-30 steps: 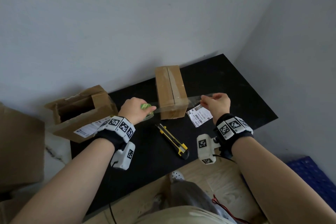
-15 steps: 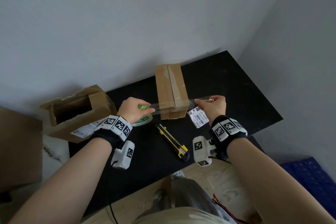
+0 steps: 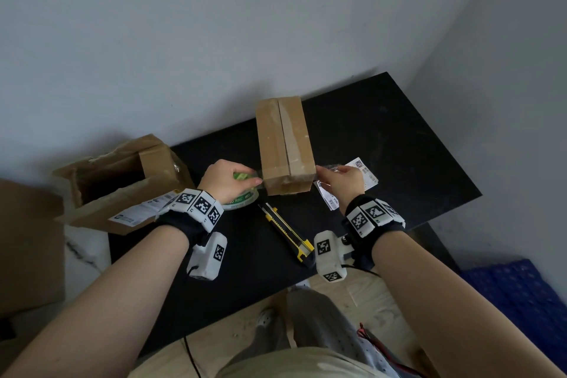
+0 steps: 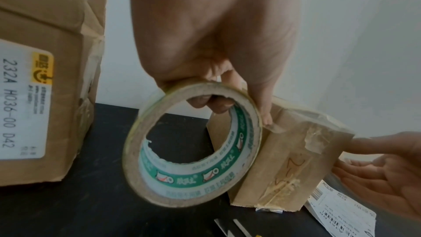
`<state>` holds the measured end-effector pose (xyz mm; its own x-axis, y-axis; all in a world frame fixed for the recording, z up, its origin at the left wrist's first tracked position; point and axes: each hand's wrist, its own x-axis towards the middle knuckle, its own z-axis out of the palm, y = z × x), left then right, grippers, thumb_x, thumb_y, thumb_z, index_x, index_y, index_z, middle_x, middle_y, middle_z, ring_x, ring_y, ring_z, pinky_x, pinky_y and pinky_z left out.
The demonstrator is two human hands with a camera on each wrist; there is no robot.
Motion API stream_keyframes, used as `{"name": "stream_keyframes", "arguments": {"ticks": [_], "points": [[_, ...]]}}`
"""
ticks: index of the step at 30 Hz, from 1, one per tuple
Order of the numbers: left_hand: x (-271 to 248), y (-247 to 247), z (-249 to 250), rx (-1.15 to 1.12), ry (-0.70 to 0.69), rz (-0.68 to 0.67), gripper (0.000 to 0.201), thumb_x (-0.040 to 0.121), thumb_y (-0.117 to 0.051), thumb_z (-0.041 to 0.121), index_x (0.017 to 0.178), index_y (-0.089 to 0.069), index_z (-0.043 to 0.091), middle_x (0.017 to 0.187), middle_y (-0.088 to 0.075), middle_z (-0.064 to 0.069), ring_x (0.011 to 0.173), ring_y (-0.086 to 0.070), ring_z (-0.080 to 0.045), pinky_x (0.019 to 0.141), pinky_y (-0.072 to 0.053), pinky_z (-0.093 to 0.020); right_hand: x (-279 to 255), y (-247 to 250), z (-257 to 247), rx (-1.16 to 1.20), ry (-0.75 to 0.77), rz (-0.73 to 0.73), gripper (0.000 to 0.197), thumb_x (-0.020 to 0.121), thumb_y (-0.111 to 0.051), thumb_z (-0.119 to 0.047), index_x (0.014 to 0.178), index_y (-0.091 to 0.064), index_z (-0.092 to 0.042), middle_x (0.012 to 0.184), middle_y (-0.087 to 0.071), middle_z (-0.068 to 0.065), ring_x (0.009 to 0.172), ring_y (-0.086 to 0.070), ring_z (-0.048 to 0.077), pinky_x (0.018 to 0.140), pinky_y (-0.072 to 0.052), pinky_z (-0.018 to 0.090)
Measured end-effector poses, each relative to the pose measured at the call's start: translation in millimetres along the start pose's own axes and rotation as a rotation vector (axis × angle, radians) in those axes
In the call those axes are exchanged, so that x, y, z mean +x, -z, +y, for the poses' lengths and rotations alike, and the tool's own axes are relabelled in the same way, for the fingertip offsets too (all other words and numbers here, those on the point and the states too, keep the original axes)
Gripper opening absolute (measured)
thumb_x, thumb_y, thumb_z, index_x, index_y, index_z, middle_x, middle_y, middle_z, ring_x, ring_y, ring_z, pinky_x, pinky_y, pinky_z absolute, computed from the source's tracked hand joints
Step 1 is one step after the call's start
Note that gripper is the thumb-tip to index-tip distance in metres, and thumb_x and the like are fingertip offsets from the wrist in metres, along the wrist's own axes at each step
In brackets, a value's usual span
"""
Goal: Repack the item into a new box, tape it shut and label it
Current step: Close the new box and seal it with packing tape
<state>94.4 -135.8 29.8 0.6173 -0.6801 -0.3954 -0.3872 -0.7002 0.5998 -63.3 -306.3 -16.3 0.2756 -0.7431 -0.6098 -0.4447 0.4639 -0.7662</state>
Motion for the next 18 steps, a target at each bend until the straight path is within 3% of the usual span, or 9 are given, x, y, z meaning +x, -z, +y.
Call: {"name": "stream_keyframes", "arguments": {"ticks": [4, 8, 12, 18], "points": [[0.8, -2.2, -1.2, -0.006, -0.006, -0.012, 0.028, 0.081, -0.07, 0.035, 0.105, -0.071, 0.021, 0.11, -0.067, -0.001, 0.102, -0.059, -0.015, 0.088, -0.046, -0.032, 3.1, -1.5, 0.8, -0.047, -0.032, -0.053, 0.025, 0.077, -0.075, -0.023, 0.089, -0.065, -0.004, 0.087, -0.069, 0.011, 0.087, -0.067, 0.021, 0.088, -0.054, 0.037], [1.9, -0.9, -1.4, -0.022, -0.019, -0.027, 0.028, 0.08, -0.071, 0.034, 0.105, -0.071, 0.02, 0.106, -0.068, 0.0, 0.097, -0.06, -0.012, 0.084, -0.045, -0.027, 6.3, -9.2, -5.1, -0.057, -0.098, -0.101, 0.031, 0.085, -0.066, -0.017, 0.109, -0.061, 0.001, 0.098, -0.066, 0.014, 0.091, -0.065, 0.024, 0.078, -0.055, 0.032], [1.1, 0.8, -3.0, -0.019, -0.017, -0.034, 0.028, 0.081, -0.07, 0.033, 0.105, -0.071, 0.019, 0.106, -0.068, 0.0, 0.097, -0.06, -0.011, 0.085, -0.045, -0.027, 7.8, -16.6, -7.3, -0.144, -0.167, -0.144, 0.027, 0.089, -0.059, -0.02, 0.106, -0.06, 0.001, 0.102, -0.064, 0.015, 0.1, -0.063, 0.027, 0.078, -0.054, 0.035], [-1.0, -1.1, -6.1, -0.029, 0.005, -0.029, 0.032, 0.081, -0.069, 0.035, 0.108, -0.069, 0.016, 0.107, -0.068, -0.002, 0.098, -0.062, -0.014, 0.089, -0.049, -0.033, 7.8, -14.6, -0.8, -0.228, -0.145, -0.159, 0.029, 0.089, -0.059, -0.032, 0.091, -0.056, -0.003, 0.079, -0.058, 0.01, 0.085, -0.059, 0.026, 0.079, -0.053, 0.038]]}}
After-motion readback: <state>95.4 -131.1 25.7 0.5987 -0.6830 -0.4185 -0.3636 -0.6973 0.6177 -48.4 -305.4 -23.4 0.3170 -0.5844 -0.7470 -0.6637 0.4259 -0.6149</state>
